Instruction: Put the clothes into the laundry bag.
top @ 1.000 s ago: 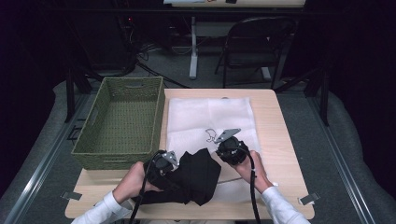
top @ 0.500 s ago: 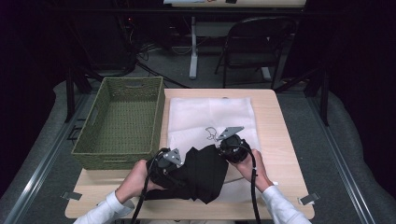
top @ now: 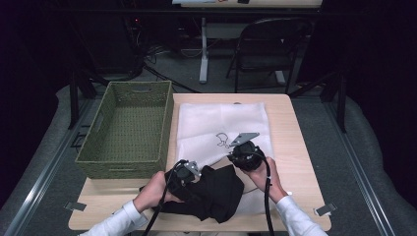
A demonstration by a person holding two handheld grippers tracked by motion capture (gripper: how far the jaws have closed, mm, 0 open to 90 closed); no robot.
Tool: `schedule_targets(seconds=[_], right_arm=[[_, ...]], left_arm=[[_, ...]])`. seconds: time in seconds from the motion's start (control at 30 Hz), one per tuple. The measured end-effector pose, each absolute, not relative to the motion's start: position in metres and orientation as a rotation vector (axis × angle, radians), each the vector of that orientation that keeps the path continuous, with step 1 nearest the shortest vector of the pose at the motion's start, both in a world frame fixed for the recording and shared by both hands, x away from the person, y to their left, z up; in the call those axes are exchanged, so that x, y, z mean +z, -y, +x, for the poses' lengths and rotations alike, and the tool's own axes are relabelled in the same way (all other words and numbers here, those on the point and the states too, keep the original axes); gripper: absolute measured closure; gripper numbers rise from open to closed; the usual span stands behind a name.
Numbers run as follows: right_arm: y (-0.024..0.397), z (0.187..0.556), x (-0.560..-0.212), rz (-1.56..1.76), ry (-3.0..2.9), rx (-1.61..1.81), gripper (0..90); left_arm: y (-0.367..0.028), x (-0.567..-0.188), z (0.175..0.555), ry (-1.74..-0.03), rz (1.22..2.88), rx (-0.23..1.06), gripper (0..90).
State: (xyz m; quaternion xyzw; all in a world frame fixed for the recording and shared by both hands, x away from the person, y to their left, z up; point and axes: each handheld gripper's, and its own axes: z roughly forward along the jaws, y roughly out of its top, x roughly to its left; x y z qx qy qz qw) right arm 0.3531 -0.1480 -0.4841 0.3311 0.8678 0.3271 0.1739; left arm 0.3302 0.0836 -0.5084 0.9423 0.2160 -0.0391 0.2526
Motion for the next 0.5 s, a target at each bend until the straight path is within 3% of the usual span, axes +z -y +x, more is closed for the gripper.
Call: schedule_targets(seconds=[0.1,0.33,0.5], right_arm=[[0.139,0.346,-0.474,0.919,-2.454,0.978,86.9],[0.135,0.342,-0.475,0.918,-2.459,0.976,86.9],[0.134,0.346,-0.482,0.913,-2.482,0.944,86.9]], left_arm=[[-0.085,-0.503,0.336,-0.730,2.488,-0.061,55.8],[-0.076,-0.521,0.342,-0.821,2.488,0.012,51.4],[-0.078,-0.518,0.342,-0.782,2.504,0.048,38.4]])
